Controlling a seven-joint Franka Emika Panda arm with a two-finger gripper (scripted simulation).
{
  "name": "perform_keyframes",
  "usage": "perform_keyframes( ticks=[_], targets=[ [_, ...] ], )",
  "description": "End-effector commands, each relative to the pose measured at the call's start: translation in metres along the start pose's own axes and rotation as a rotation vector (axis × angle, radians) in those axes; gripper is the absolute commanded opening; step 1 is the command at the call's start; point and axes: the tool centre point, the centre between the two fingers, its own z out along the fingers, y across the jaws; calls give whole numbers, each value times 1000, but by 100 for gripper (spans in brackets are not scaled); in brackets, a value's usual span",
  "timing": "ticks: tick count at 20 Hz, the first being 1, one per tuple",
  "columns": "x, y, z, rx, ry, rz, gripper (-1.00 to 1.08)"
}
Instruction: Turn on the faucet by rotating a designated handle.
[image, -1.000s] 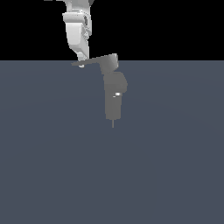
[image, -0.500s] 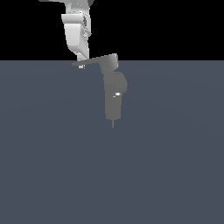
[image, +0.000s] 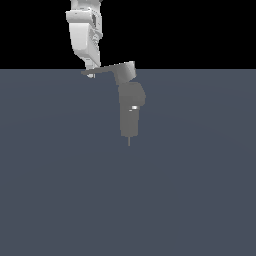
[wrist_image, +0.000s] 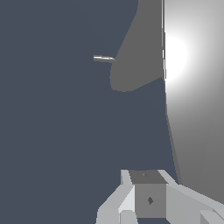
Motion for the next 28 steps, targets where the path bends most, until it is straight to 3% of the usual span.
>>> perform_keyframes(
  ticks=[1,25,28],
  targets=[
    [1,8,0,-5,1,2,-100],
    [-1,76,0,-4,1,3,-100],
    [4,74,4,-8,4,8,-100]
  ],
)
